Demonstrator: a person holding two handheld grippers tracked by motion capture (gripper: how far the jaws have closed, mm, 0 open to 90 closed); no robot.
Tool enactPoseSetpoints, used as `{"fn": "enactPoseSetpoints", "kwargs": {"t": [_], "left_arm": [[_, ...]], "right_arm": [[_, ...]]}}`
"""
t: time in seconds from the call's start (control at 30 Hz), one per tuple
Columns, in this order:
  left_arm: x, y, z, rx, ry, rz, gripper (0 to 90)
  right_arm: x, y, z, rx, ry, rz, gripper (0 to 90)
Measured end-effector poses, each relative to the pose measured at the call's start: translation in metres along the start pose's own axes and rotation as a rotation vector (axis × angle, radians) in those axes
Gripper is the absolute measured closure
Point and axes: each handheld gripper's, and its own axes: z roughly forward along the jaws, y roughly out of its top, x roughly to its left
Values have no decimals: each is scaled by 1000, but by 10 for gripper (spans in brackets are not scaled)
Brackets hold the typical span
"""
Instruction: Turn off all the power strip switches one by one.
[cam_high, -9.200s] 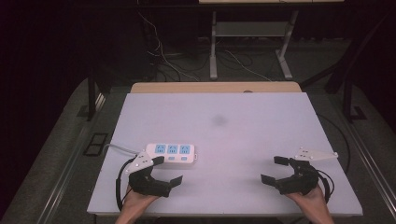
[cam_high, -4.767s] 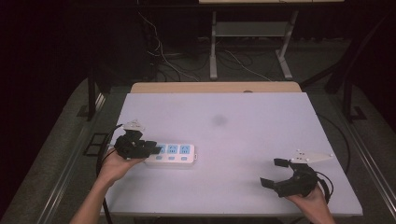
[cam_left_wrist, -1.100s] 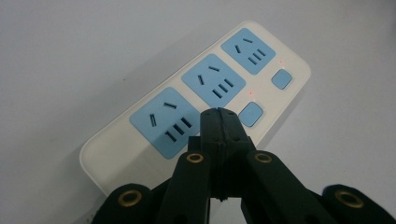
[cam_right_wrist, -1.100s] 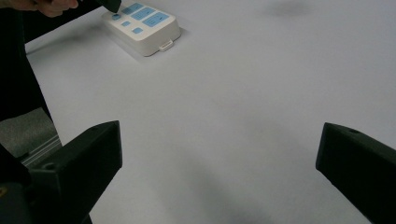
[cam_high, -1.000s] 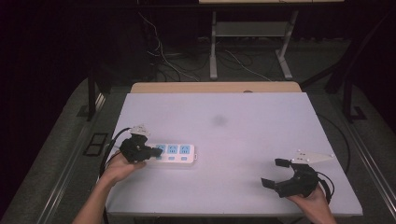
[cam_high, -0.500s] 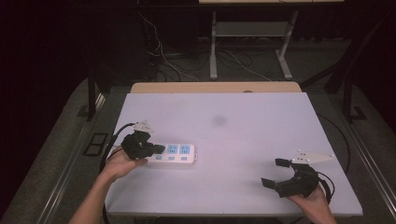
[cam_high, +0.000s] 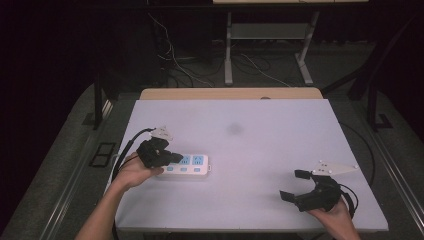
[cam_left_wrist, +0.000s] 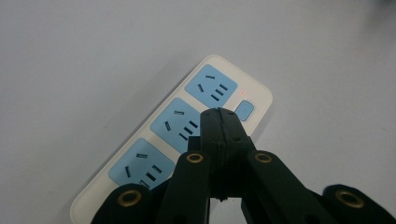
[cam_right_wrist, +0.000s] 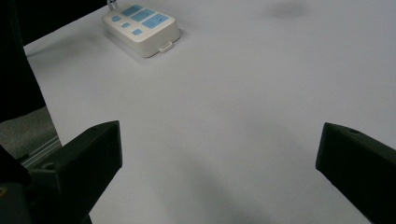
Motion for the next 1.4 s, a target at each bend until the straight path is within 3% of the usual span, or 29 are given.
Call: {"fn": "enactPoseSetpoints", "kwargs": {"t": [0.37, 0.77, 1.0, 1.4], "left_arm": [[1, -4, 11, 32, -4, -3, 893], [0, -5, 23, 76, -13, 25, 892], [0, -10, 29, 88, -17, 14, 892], [2, -12, 32, 67, -32, -13, 892]], "right_arm": [[0, 0, 0, 4, 1, -2, 4], [0, 0, 1, 8, 1, -3, 4], [1, 0, 1, 11, 4, -6, 4], [1, 0, 2, 17, 1, -8, 4]]}}
